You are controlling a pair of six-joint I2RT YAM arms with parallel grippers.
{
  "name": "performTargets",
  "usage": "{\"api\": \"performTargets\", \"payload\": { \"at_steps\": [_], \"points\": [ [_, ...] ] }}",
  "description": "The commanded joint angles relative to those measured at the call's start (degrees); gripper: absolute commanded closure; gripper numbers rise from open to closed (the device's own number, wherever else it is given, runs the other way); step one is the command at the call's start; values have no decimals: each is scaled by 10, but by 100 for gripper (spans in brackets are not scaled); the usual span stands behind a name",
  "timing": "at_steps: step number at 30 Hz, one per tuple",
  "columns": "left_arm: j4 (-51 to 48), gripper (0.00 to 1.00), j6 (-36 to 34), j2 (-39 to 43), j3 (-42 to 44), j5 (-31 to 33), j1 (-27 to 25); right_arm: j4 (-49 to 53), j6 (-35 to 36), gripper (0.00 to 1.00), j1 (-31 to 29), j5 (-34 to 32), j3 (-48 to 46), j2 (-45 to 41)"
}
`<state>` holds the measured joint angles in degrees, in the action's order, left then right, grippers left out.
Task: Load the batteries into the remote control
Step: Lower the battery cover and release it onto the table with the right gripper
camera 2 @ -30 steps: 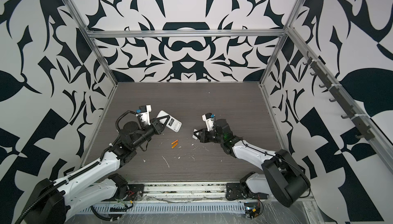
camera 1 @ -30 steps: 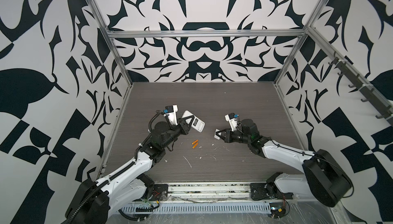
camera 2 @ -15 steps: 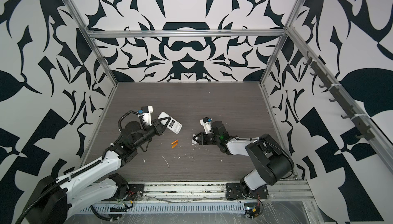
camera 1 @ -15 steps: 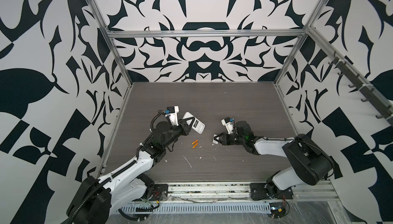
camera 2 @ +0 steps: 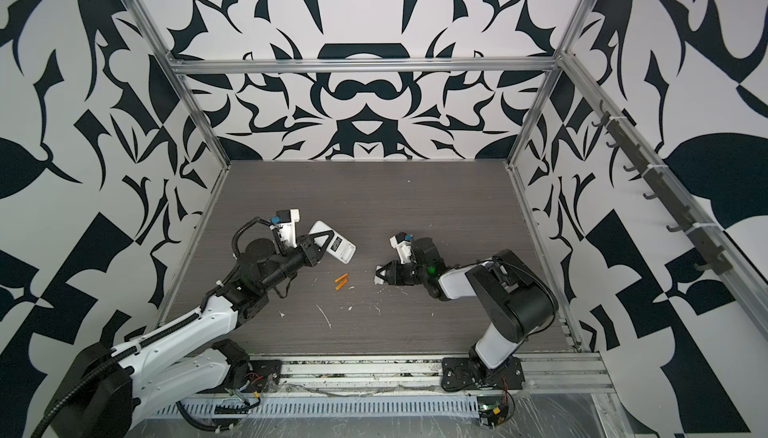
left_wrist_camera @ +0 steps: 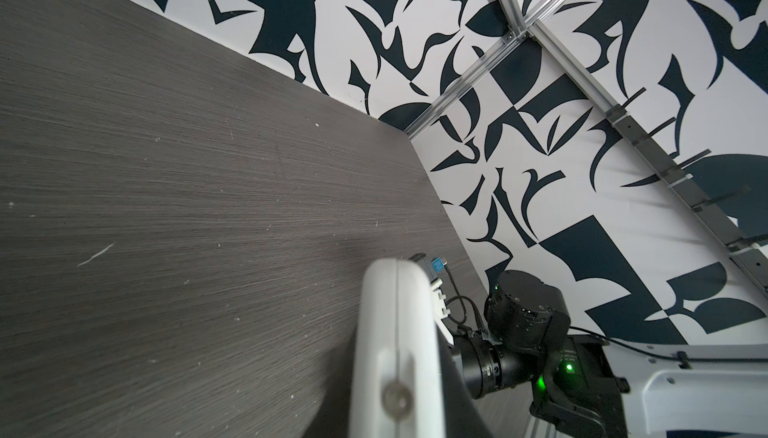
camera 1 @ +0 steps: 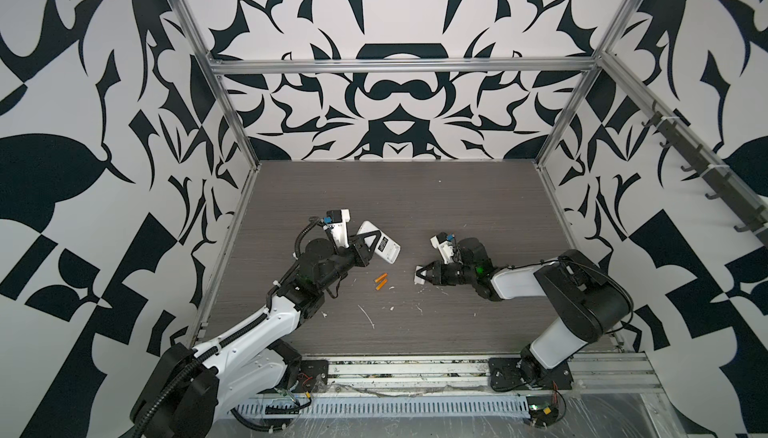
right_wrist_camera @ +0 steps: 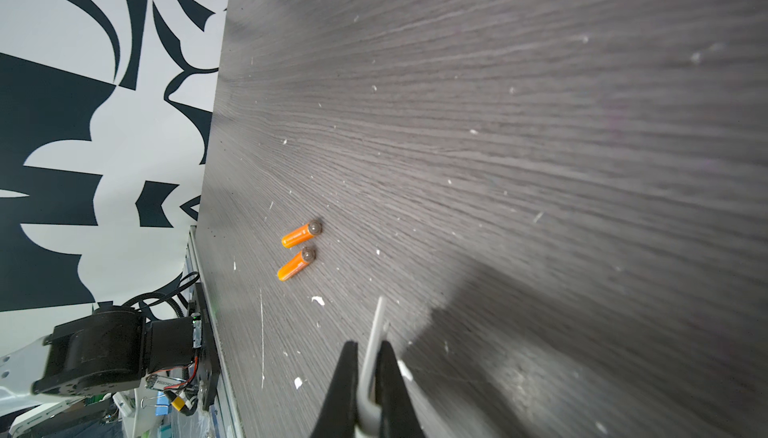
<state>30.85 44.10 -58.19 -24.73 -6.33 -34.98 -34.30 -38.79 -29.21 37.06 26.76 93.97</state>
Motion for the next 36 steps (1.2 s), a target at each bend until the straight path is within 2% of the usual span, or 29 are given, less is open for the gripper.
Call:
{"api": "performTargets", "payload": {
  "at_steps": [1, 19, 29, 36],
  "points": [
    [21, 94, -3, 9, 3, -3, 2, -27, -5, 97, 3, 11, 4, 6],
    [14, 92, -9, 15, -1, -3, 3, -75, -33, 71, 17, 25, -4, 39],
    [14, 92, -8, 17, -1, -4, 3, -33, -13, 58, 19, 9, -2, 23],
    [17, 92, -8, 17, 3, -2, 3, 48, 27, 47, 19, -23, 8, -12]
  ]
}}
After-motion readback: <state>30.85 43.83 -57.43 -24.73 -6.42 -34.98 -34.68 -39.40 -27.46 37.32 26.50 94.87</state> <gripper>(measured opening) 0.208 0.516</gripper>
